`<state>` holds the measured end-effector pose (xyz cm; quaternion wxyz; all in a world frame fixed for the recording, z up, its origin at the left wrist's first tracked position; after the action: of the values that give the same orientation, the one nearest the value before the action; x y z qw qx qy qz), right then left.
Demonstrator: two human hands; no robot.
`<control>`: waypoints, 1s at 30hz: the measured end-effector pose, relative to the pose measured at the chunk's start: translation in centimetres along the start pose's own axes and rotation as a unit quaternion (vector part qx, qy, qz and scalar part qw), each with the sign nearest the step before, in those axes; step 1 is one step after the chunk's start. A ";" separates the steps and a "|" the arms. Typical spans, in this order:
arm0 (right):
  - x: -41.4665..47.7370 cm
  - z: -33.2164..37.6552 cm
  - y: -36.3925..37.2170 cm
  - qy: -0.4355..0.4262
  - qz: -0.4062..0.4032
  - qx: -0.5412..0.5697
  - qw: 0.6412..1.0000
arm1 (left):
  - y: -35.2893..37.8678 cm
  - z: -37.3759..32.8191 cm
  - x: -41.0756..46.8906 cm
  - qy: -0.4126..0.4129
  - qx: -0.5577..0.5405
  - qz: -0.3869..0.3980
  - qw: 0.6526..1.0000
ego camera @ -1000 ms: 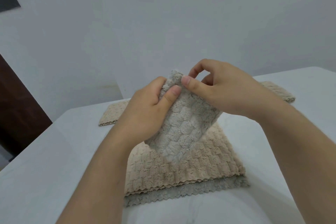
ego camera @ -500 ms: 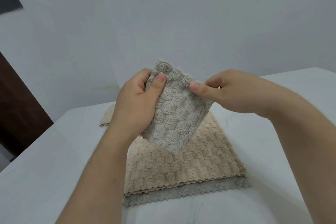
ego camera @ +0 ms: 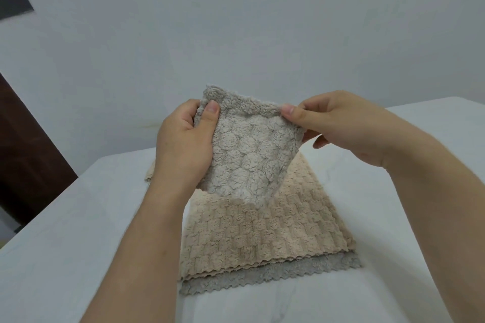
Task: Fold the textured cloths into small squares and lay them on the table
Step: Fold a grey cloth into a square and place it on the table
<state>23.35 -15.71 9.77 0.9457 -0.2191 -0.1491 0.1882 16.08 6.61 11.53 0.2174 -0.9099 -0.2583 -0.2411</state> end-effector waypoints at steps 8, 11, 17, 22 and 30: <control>0.9 -0.7 0.2 0.002 -0.039 0.078 0.996 | 0.5 0.4 0.0 0.001 0.020 0.000 1.000; 1.3 -0.9 0.6 -0.011 -0.071 0.112 0.991 | 0.5 0.8 0.0 -0.008 0.033 -0.002 0.999; 1.4 -1.2 0.2 -0.036 -0.129 0.102 0.986 | 1.4 1.3 -0.3 -0.043 0.044 0.019 0.998; 1.5 -2.1 0.1 -0.009 -0.145 0.107 0.984 | 2.5 1.9 -0.7 -0.080 0.007 0.063 0.995; 1.6 -3.8 -0.6 0.032 -0.183 0.129 0.974 | 4.8 0.1 -2.1 -0.049 -0.022 0.211 0.976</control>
<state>26.30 -16.85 7.14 0.9887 -0.0698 -0.1309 0.0224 17.35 2.19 9.00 0.2304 -0.9591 -0.0653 -0.1509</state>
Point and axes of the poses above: each hand's wrist, its own x-axis towards the middle knuckle, its own y-axis out of the palm, z = x × y, the point moved 9 cm from there along x, towards the middle knuckle, and after that the axes turned 1 degree about y, right-handed, at the moved point
